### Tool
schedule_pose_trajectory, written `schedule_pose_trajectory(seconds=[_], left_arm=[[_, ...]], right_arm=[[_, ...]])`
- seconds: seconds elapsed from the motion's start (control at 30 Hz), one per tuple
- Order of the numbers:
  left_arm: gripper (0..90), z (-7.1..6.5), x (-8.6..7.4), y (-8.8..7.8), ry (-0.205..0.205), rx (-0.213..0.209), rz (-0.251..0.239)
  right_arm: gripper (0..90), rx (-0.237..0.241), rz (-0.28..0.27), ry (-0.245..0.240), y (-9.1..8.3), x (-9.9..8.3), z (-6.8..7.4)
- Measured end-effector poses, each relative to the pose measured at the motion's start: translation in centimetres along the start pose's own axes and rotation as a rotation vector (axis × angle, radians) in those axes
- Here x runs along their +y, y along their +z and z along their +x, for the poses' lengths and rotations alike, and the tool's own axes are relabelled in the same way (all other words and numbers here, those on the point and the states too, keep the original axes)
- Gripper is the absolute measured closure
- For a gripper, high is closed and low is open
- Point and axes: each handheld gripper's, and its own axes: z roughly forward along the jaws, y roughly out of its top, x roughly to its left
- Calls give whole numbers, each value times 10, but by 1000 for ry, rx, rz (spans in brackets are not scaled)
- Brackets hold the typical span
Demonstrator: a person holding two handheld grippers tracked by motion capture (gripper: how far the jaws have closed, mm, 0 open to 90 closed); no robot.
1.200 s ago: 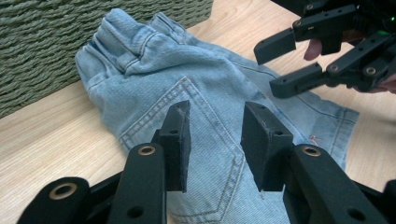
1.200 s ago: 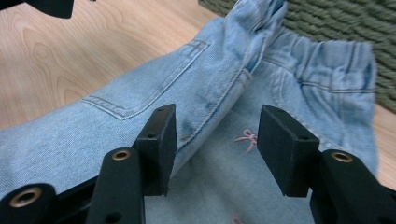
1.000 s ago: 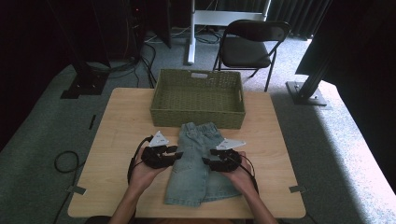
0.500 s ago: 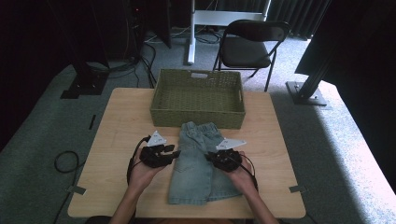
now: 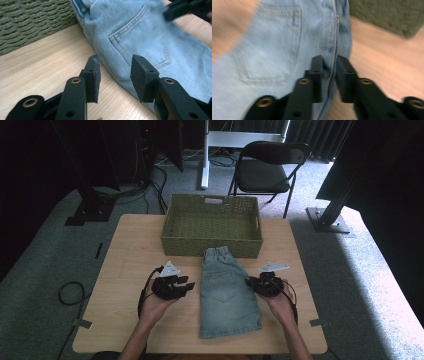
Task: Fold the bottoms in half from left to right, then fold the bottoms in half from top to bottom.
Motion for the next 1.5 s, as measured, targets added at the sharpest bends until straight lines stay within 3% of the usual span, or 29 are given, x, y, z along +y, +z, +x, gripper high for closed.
schedule_pose_trajectory(seconds=[0.07, 0.1, 0.27, 0.6, 0.8, 1.07, 1.5], left_arm=[[599, 0, 0, 0, 0, 0, 0], [597, -1, -1, 3, 7, -2, 3], [595, -1, -2, 5, 14, -4, 11], [585, -7, -5, 5, 31, 1, 8], [579, -20, -12, 10, 75, -18, 27], [565, -37, -24, 15, 148, -43, 61], [543, -46, -37, 16, 141, -81, 42]], right_arm=[[693, -23, 11, 2, 3, -3, 0], [641, -31, 2, 8, 3, -4, -3], [605, -29, -61, 18, -11, -1, -5], [562, -13, -38, -26, -16, -21, 3], [562, -5, -34, -70, -18, -31, 7], [564, -15, -3, -82, -11, -37, 8], [564, -19, -6, -87, -10, -38, 8]])
